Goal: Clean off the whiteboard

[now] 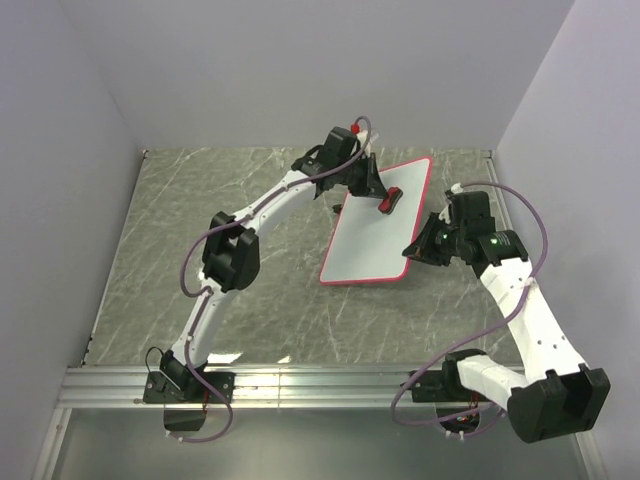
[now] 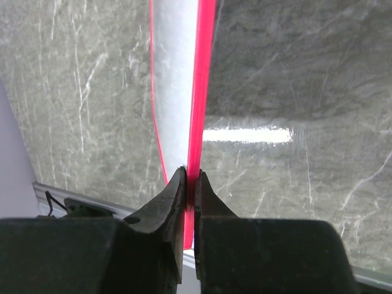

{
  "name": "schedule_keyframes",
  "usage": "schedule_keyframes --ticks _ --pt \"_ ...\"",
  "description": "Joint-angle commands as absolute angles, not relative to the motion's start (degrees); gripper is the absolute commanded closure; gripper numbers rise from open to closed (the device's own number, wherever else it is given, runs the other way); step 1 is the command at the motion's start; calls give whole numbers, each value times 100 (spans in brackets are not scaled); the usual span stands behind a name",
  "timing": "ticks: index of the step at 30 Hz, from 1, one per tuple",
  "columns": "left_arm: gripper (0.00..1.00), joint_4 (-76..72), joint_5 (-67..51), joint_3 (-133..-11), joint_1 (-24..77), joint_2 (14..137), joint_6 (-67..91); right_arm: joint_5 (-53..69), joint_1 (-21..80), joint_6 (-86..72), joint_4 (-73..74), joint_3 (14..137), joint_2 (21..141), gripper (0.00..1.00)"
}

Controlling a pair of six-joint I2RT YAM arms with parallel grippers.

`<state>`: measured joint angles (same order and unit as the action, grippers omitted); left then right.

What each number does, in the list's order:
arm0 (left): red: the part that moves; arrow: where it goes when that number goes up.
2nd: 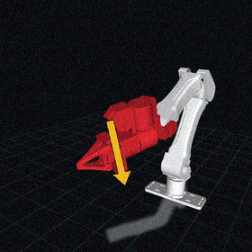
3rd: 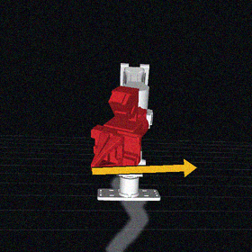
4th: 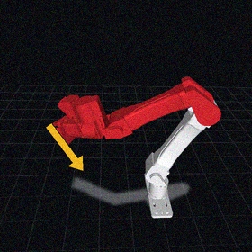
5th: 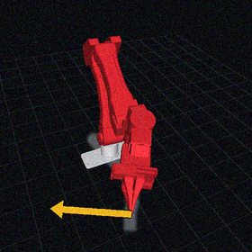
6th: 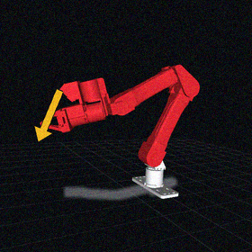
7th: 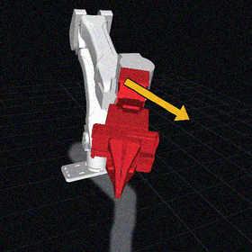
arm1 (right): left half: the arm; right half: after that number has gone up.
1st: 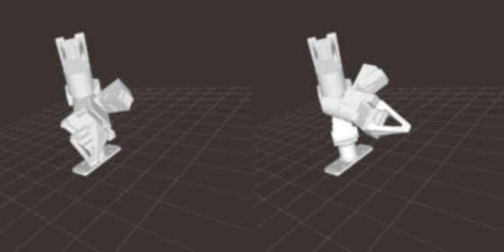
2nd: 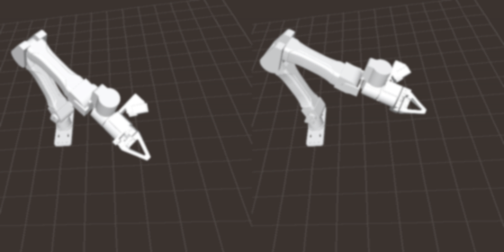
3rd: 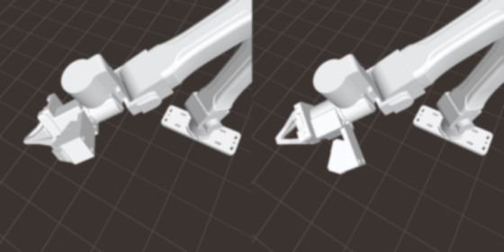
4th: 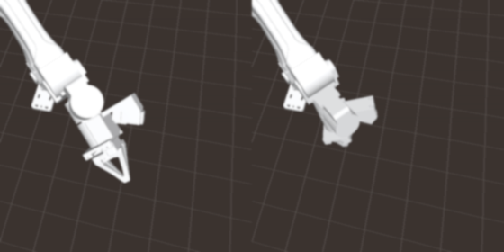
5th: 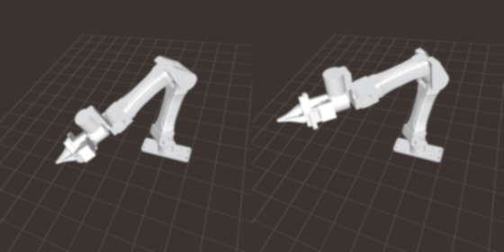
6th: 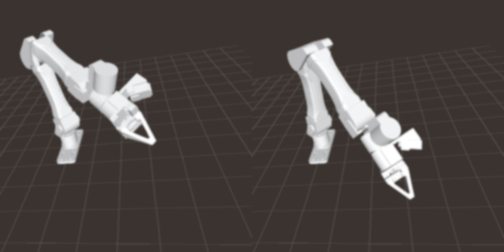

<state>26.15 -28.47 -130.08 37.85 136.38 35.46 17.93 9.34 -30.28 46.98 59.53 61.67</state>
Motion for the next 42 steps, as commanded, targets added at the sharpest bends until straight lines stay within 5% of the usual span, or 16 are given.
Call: schedule_keyframes --ticks 1,10,23,30,35,42 --pt "100 1661 -3043 -13007 4184 13509 3743 1925 1195 -2690 5009 5862 5872 100" --pt "100 3101 -2488 -13913 3903 14536 3482 1837 1354 -2540 5291 5906 5713 100" --pt "100 3648 -1828 -12104 3665 14028 2619 1758 1371 -2549 5063 5985 5932 100" --pt "100 3481 -2407 -12128 3779 13430 2619 1793 1380 -2619 4826 6047 6117 100" --pt "100 3656 -2969 -13286 4122 13570 2584 1819 1380 -2663 4702 5977 6161 100" --pt "100 3278 -3287 -12955 4342 13166 2698 1793 1380 -2689 4632 5924 6161 100"
